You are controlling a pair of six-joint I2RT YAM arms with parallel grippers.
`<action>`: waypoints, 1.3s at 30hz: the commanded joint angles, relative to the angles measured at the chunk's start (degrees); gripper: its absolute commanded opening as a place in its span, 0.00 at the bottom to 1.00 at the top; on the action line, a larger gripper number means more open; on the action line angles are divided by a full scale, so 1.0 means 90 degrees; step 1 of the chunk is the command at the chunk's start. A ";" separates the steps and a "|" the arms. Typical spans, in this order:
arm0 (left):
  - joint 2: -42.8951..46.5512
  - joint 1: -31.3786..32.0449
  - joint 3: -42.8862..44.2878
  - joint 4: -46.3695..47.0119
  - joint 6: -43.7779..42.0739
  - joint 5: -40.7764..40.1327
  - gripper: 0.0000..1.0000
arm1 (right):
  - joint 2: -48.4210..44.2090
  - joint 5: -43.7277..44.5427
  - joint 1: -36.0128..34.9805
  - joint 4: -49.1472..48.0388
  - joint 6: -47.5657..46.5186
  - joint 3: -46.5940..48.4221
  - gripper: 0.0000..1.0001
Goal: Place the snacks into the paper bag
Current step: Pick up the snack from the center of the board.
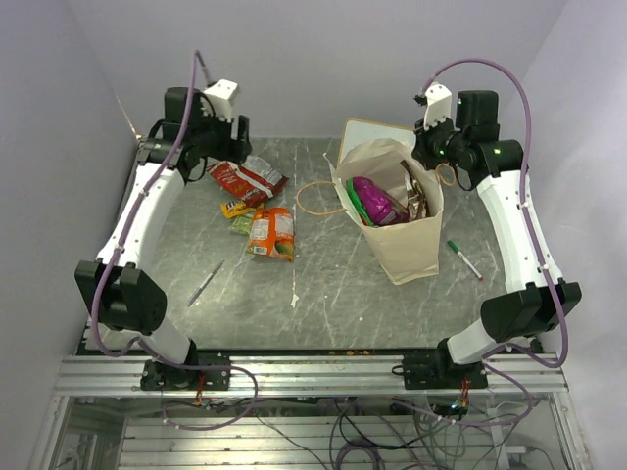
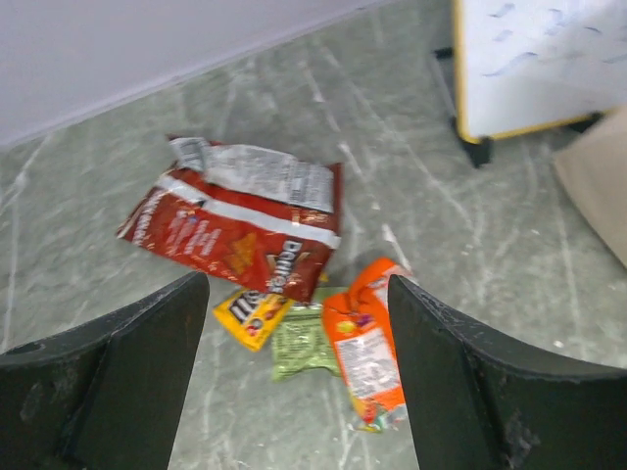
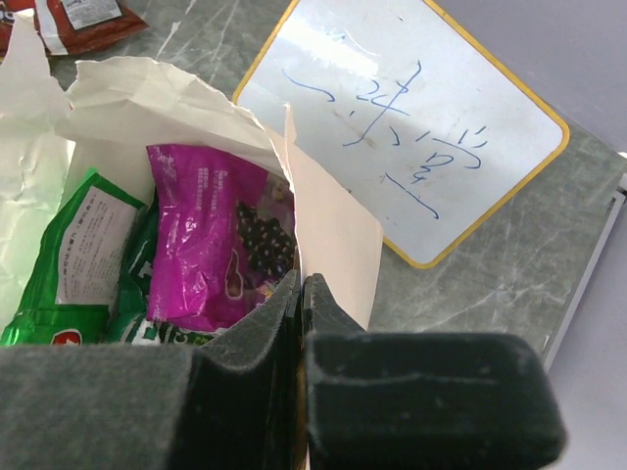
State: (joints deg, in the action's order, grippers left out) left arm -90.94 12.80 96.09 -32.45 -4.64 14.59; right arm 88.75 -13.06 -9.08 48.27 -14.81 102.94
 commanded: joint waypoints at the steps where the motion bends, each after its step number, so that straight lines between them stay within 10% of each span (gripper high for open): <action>1: -0.0287 -0.0699 -0.0161 0.0646 0.0098 0.0271 0.85 | -0.0265 -0.0272 0.0015 0.0042 0.0045 0.0006 0.00; 13: -0.2355 -0.2029 0.0157 0.1608 0.1108 0.0988 0.90 | -0.0323 -0.0334 0.0020 0.0037 0.0034 -0.0014 0.00; 39: -0.4397 -0.2193 0.0046 0.2817 0.3391 0.1499 0.80 | -0.0092 -0.0448 0.0018 0.0081 0.0026 -0.0002 0.00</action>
State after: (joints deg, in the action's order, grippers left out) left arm -127.98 -6.68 96.03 -9.89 23.03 25.58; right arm 87.90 -15.77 -9.06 48.31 -14.83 102.48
